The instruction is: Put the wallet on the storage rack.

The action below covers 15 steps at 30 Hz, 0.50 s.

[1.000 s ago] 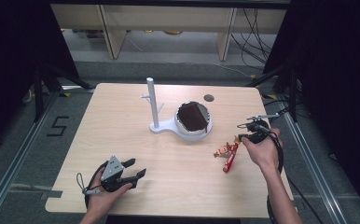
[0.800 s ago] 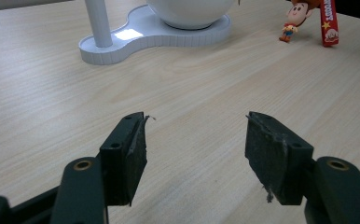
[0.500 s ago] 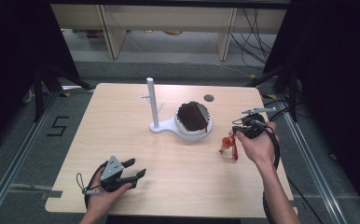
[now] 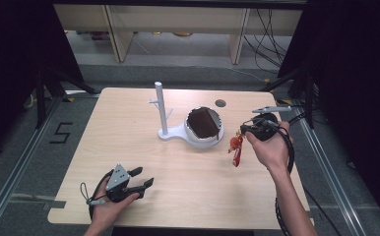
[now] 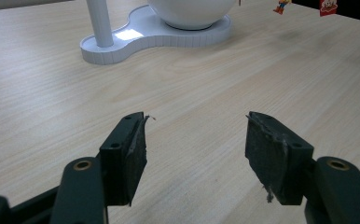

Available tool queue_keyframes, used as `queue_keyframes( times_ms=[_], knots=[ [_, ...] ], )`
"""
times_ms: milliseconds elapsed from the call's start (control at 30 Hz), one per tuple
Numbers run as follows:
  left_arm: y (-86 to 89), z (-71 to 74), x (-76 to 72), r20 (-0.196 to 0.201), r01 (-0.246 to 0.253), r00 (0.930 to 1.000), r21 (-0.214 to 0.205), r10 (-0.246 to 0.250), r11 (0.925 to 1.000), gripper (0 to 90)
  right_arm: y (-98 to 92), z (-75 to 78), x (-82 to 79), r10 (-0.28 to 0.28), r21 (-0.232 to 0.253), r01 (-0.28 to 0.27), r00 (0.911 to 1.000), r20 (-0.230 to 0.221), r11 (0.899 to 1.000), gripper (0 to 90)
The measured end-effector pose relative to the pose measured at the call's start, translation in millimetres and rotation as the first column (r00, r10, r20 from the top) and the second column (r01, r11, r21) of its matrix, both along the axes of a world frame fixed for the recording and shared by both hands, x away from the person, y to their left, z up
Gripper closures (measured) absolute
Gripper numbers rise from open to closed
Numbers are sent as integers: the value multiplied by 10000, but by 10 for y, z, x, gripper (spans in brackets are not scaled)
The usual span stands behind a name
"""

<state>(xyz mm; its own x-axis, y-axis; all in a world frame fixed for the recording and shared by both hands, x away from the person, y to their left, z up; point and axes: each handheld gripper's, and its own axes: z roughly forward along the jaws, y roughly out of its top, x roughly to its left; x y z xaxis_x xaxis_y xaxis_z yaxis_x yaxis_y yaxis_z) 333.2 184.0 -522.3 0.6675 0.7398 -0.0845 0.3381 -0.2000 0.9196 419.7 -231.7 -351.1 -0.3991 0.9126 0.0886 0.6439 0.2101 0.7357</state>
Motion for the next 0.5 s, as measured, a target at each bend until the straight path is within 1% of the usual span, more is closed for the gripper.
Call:
queue_keyframes(
  times_ms=[33, 67, 100, 133, 167, 200, 233, 267, 300, 333, 367, 400, 433, 467, 500],
  knots=[
    [0, 1, -1, 5, -12, 10000, 8, 12, 10000, 378, 4, 19, -3, 40, -139, -39, 10000, 12, 9999, 897],
    [2, 6, -8, -16, -72, 10000, 81, 72, 9999, 378, 14, 27, -3, 116, -176, -114, 9999, 123, 9998, 897],
    [3, 7, -8, -18, -85, 10000, 94, 85, 9999, 378, 46, 38, -15, 0, -43, 0, 10000, 78, 10000, 897],
    [3, 7, -8, -18, -82, 10000, 93, 82, 9999, 378, 38, 44, -2, 237, -226, -230, 9993, 298, 9995, 897],
    [3, 7, -8, -17, -75, 10000, 104, 75, 9999, 378, 60, 50, -7, 260, -121, -257, 9992, 298, 9996, 897],
    [2, 7, -8, -10, -72, 10000, 113, 72, 9999, 378, 77, 65, -13, 210, -157, -206, 9994, 276, 9997, 897],
    [2, 7, -8, -4, -60, 10000, 124, 60, 9999, 378, 87, 77, -18, 309, -223, -303, 9991, 304, 9993, 897],
    [0, 1, -1, 3, 11, 10000, 37, -11, 10000, 378, 113, 86, -25, 303, -155, -298, 9991, 295, 9994, 897],
    [0, 1, -1, 5, 15, 10000, 36, -15, 10000, 378, 128, 83, -16, 361, -80, -358, 9985, 423, 9993, 897],
    [0, 0, 0, 19, 10, 10000, 12, -10, 10000, 378, 140, 102, -25, 440, -190, -434, 9985, 324, 9989, 897],
    [1, 0, 0, 7, 13, 10000, 8, -13, 10000, 378, 171, 110, -31, 320, -85, -317, 9990, 298, 9995, 897],
    [2, 6, -6, -10, -55, 10000, 82, 55, 10000, 378, 183, 107, -24, 479, -120, -475, 9981, 397, 9988, 897],
    [2, 5, -7, -11, -64, 10000, 59, 64, 10000, 378, 200, 115, -17, 477, -100, -473, 9980, 426, 9988, 896],
    [2, 6, -7, -14, -79, 10000, 85, 79, 9999, 378, 214, 125, -25, 519, -159, -514, 9980, 350, 9986, 897],
    [3, 6, -8, -13, -68, 10000, 86, 68, 9999, 378, 231, 123, -18, 593, -155, -587, 9973, 429, 9982, 897]
  ],
)
